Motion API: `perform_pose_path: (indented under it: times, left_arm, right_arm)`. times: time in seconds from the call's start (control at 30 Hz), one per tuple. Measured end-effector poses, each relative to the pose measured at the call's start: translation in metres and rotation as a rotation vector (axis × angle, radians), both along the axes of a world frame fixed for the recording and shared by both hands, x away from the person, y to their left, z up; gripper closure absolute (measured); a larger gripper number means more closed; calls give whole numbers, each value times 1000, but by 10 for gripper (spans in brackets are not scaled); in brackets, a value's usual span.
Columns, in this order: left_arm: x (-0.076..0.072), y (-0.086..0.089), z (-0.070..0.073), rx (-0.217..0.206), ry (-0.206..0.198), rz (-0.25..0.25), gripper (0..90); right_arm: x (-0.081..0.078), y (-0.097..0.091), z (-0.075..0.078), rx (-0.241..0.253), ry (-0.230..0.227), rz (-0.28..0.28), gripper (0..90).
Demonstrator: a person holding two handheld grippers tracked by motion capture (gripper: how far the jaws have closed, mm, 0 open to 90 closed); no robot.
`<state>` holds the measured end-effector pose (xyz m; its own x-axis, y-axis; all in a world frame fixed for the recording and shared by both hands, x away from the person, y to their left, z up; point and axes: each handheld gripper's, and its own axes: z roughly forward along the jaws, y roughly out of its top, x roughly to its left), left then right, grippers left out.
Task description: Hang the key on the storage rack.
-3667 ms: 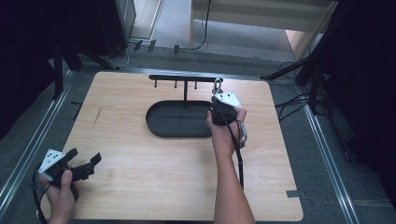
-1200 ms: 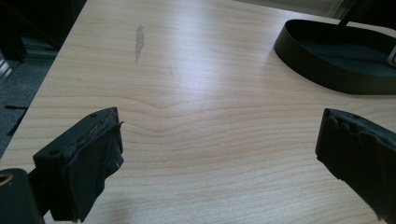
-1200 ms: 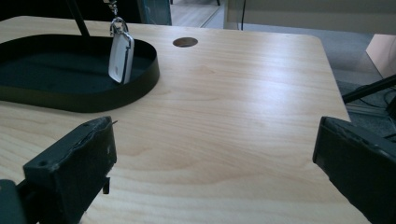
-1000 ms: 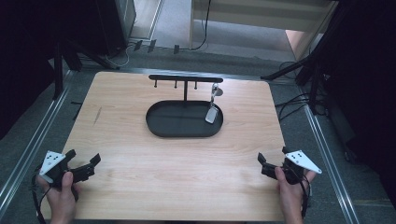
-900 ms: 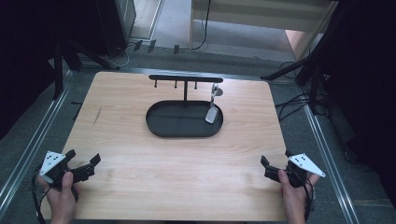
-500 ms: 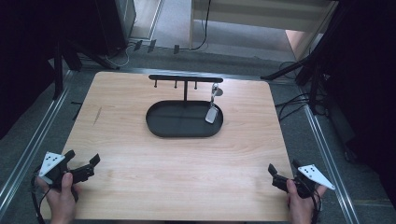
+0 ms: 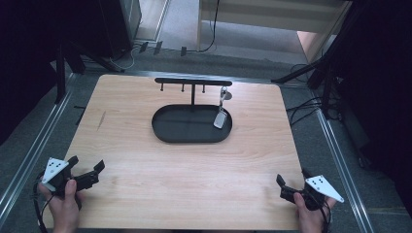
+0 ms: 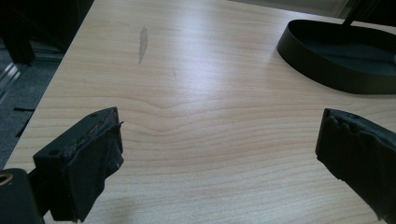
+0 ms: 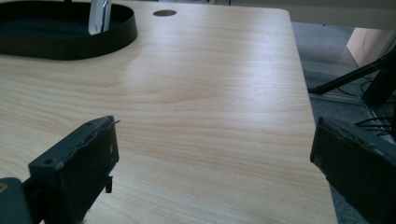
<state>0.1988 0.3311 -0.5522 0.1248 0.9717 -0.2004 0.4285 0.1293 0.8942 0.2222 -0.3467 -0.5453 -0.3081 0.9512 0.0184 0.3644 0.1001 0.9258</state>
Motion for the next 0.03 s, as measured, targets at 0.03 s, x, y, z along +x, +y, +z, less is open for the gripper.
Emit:
perform_pose_path:
  times: [0.03]
  left_arm:
    - [0,0,0,0,0,0,8]
  right_arm:
    - [0,0,0,0,0,0,15]
